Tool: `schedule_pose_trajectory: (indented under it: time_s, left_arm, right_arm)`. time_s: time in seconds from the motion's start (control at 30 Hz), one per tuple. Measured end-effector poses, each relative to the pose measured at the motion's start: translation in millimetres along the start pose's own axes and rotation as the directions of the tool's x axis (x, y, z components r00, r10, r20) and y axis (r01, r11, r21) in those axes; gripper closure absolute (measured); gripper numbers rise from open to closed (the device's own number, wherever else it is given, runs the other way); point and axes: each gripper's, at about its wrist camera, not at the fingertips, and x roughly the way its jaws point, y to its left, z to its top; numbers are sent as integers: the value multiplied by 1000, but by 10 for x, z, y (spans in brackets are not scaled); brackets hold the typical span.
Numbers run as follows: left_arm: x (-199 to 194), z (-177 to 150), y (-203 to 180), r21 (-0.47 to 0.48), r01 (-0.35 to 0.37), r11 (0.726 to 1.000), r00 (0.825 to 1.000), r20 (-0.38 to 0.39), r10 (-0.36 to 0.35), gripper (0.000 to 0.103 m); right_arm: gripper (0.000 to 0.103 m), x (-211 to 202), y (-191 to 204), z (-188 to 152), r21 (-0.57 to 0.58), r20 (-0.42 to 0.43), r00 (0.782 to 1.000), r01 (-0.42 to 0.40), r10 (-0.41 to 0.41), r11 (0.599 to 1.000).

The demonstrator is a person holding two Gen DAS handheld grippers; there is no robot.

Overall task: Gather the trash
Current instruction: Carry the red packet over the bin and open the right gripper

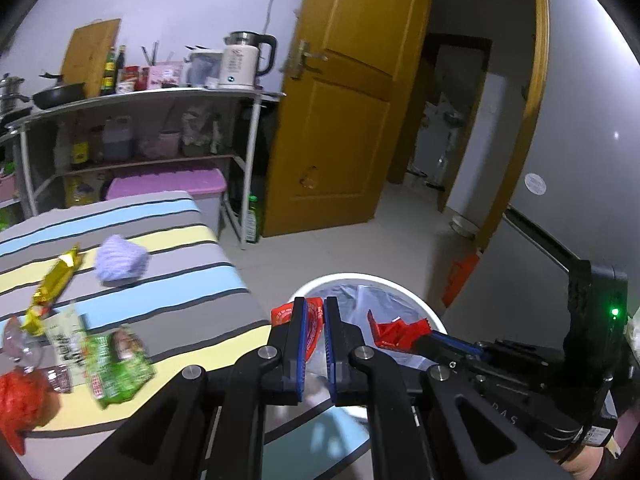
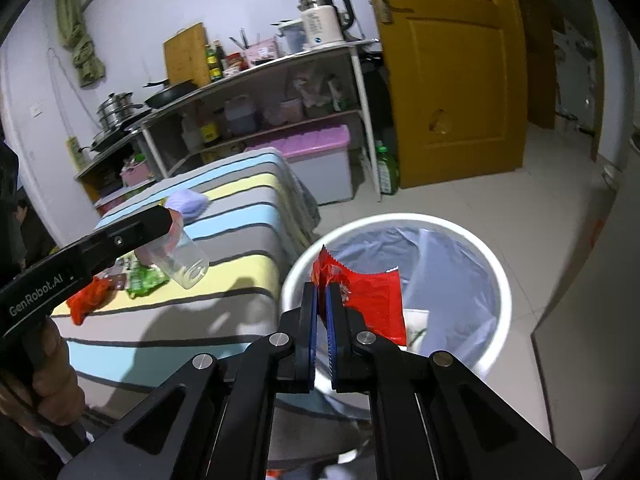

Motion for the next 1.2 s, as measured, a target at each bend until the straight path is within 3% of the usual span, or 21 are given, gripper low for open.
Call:
schedule_pose_trajectory:
  time_s: [0.47, 0.53, 0.6, 0.67, 0.8, 1.2]
  left_arm:
    - [632, -86, -229, 24, 60, 998, 995, -82, -58, 95]
    - [691, -106, -207, 26, 60, 998, 994, -97, -57, 95]
    - [721, -134, -198, 32, 56, 998, 993, -105, -52, 93]
    - [731, -144, -176, 25, 60, 998, 992, -109, -57, 87]
    - [698, -150, -163, 26, 66, 998, 993, -99, -63, 80]
    - [300, -150, -14, 6, 16, 1000, 999, -43, -16, 80]
  right_arm:
    - [98, 223, -411, -64, 62, -67, 998, 20, -16, 998]
    - [95, 256, -433, -73, 61, -73, 997, 24, -19, 998]
    - [83, 282, -458, -85, 63, -77, 997, 29, -25, 998]
    - [73, 300, -465, -84, 64, -78, 997, 30, -25, 998]
    - [72, 287, -447, -74, 67, -73, 997, 31, -26, 997]
    - [72, 60, -208, -24, 11, -16, 999, -31, 31, 999]
